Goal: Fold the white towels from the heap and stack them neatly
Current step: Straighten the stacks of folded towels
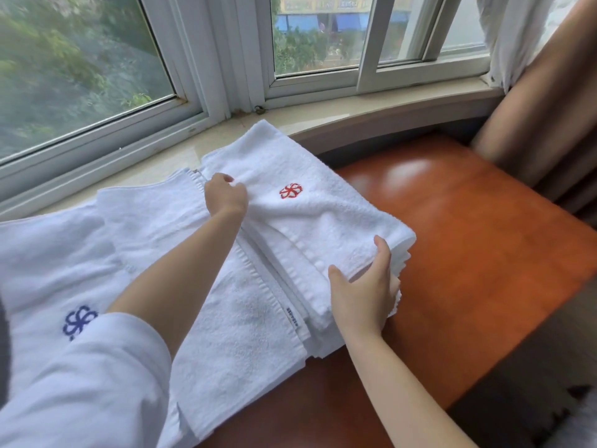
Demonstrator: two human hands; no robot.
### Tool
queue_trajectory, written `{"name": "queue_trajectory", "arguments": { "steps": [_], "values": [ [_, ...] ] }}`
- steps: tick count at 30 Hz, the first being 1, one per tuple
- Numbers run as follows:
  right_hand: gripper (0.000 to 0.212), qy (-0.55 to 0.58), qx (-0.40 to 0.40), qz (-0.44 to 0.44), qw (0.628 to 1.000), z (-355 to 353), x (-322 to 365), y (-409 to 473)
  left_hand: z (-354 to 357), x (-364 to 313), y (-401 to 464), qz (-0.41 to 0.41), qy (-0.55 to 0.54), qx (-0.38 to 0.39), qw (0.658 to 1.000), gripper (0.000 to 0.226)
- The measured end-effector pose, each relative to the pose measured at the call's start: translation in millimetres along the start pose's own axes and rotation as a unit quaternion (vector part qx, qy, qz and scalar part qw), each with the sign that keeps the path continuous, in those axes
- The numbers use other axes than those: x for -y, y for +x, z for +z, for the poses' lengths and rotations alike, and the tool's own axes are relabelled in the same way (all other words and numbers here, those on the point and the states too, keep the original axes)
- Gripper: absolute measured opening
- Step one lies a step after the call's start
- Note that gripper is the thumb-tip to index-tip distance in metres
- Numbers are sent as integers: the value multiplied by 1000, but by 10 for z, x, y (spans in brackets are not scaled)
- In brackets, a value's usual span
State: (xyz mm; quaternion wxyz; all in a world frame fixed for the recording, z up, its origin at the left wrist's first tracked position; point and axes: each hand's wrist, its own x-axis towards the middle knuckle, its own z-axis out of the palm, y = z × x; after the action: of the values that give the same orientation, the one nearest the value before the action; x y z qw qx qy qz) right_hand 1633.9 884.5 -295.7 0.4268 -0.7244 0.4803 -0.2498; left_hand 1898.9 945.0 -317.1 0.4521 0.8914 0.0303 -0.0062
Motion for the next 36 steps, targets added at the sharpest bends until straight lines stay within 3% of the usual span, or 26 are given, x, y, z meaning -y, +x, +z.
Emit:
{"name": "queue_trajectory", "arguments": {
  "steps": [2, 4, 8, 9, 12, 13, 16, 20, 23, 25, 26, 27, 29, 31, 33, 36],
  "values": [
    [76, -67, 7, -6, 998, -21, -51, 24, -20, 7, 35, -48, -14, 5, 999, 40],
    [62, -62, -7, -30, 998, -44, -45, 65, -66, -14, 75, -87, -28, 26, 995, 43],
    [32, 124, -65, -86, 986, -48, 132, 98, -190, -93, 214, -97, 17, 57, 993, 20],
    [30, 156, -75, -81, 982, -27, 164, 99, -211, -119, 222, -98, 26, 64, 993, 23],
    [32, 161, -71, -51, 983, 29, 182, 55, -240, -141, 257, -121, 14, 84, 989, 69],
    [35, 129, -65, -51, 988, 34, 155, 28, -242, -124, 267, -113, 3, 84, 990, 71],
    [43, 65, -61, -66, 994, 1, 89, 55, -230, -120, 297, -30, 15, 47, 998, 40],
    [31, 81, -106, -109, 985, -150, 256, 284, -258, -297, 276, 71, 127, 63, 987, 31],
    [30, 38, -122, -170, 977, -246, 424, 355, -307, -373, 259, 91, 236, 91, 963, 29],
    [33, -23, -130, -212, 968, -266, 479, 332, -339, -411, 228, 91, 258, 97, 957, 27],
    [32, 3, -116, -207, 971, -257, 489, 305, -344, -416, 220, 88, 258, 98, 957, 26],
    [28, 63, -95, -181, 977, -241, 507, 258, -342, -411, 220, 85, 250, 97, 960, 25],
    [22, 234, -62, -49, 969, -179, 527, 162, -315, -371, 264, 71, 176, 102, 977, 29],
    [23, 374, -58, 127, 917, -98, 460, 70, -276, -312, 301, 57, 66, 96, 992, 32],
    [26, 368, -59, 234, 898, -59, 347, 3, -249, -263, 318, 60, -7, 36, 998, 33],
    [25, 275, -8, 264, 924, 15, 117, -105, -213, -168, 339, 18, -40, 16, 999, 40]
  ]
}}
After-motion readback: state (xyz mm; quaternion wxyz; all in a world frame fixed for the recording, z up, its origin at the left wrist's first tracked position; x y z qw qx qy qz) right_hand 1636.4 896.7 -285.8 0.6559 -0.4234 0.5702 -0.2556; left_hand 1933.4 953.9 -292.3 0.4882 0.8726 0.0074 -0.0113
